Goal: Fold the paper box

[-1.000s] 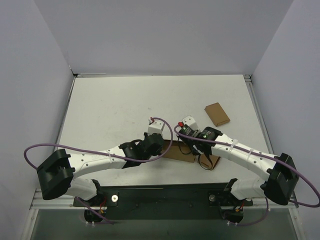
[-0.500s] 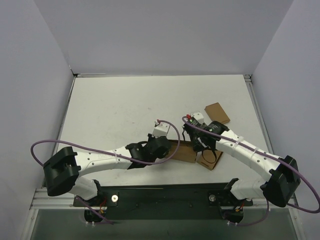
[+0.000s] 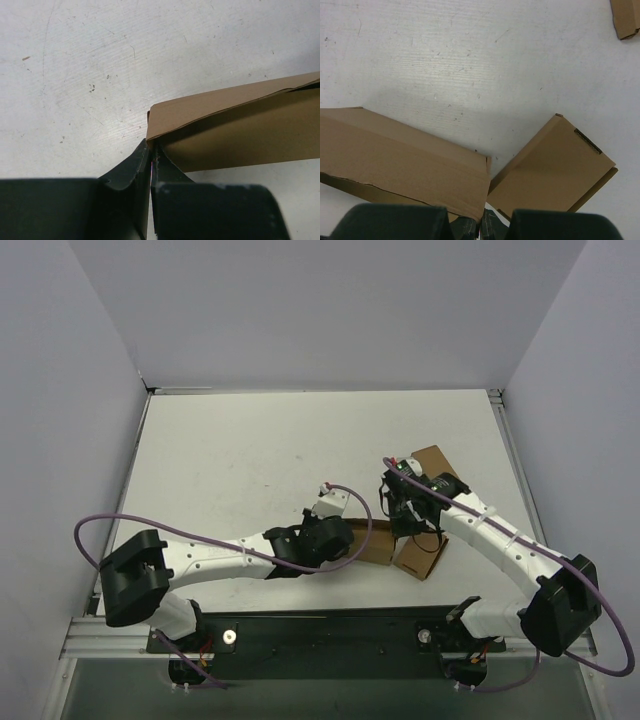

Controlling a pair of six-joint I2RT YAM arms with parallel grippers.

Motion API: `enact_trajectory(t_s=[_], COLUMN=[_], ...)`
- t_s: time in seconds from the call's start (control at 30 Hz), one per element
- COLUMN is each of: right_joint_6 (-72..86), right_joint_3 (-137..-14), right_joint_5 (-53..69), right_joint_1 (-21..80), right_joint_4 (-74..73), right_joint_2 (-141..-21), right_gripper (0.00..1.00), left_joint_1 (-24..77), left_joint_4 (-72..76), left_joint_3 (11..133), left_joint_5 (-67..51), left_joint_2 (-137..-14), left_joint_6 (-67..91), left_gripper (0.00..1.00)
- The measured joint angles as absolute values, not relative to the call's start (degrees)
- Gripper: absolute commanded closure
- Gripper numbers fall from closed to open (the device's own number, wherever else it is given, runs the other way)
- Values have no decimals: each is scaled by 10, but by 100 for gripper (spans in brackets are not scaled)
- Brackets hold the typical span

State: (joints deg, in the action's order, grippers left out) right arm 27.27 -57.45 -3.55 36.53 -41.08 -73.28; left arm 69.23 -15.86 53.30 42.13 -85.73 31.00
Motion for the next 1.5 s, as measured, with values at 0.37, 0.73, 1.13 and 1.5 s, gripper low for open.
enact_trajectory(t_s=[0.37, 0.73, 1.13, 1.5], right_joint_6=[272, 272, 273, 273], right_joint_3=[-575, -575, -575, -575], right_joint_5=[14, 43, 72, 82], right_joint_1=[333, 310, 284, 277], right_joint_4=[-409, -409, -403, -400], right_joint_2=[-733, -733, -725, -722], right_gripper=[100, 100, 100, 100], left_joint_1=[701, 704, 708, 708], left_joint_4=[-178, -184, -189, -196], left_joint_3=[548, 554, 558, 563], left_joint_5=[444, 453, 462, 466], left_joint_2=[-872, -878, -884, -888], left_joint_6=[308, 308, 308, 308], left_gripper=[100, 100, 100, 100])
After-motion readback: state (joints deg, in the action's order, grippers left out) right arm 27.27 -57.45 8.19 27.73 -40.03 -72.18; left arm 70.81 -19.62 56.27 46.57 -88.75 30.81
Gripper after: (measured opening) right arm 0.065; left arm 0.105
